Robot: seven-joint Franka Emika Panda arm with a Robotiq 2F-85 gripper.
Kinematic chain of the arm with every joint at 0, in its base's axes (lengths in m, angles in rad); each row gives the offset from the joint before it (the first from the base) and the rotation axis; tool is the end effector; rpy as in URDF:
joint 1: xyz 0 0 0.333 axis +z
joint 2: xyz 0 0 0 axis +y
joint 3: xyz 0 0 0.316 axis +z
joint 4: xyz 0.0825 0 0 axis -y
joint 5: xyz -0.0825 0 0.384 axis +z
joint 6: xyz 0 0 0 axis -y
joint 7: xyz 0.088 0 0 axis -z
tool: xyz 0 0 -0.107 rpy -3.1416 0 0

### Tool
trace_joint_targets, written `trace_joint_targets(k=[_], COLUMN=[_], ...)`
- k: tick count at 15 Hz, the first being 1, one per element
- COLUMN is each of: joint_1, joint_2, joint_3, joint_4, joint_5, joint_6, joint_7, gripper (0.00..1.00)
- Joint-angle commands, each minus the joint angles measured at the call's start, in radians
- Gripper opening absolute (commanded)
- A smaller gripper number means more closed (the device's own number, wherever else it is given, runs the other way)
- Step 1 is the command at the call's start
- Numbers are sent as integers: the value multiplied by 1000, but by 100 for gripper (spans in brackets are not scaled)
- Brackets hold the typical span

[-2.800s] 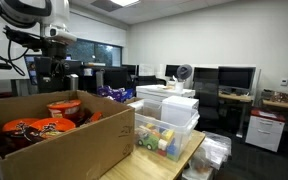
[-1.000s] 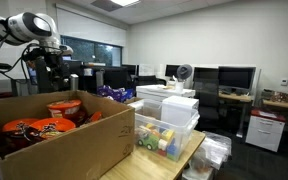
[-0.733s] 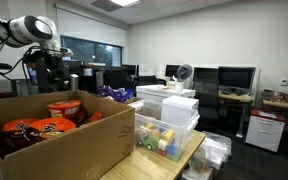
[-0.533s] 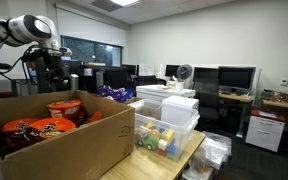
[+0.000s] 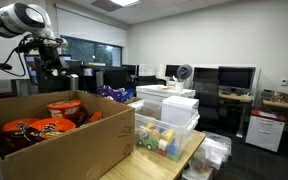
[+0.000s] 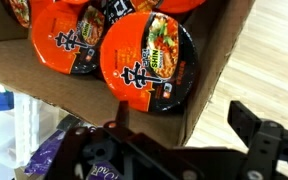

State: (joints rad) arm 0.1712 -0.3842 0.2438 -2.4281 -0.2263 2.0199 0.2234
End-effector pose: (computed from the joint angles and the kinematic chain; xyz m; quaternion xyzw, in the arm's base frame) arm 0.3927 0.1618 0.4439 0.9798 0.1358 0.0261 0.1447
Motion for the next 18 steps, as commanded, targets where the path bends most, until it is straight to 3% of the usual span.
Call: trace_joint_targets(k=[1, 6, 18], joint_1=[26, 46, 29], joint_2=[-99, -157, -126], joint_3=[-38, -69, -48], joint_4=[-47, -84, -49], joint_5=[42, 67, 55], joint_6=[-9, 27, -3], joint_7=[-122, -212, -165], gripper=[100, 100, 100])
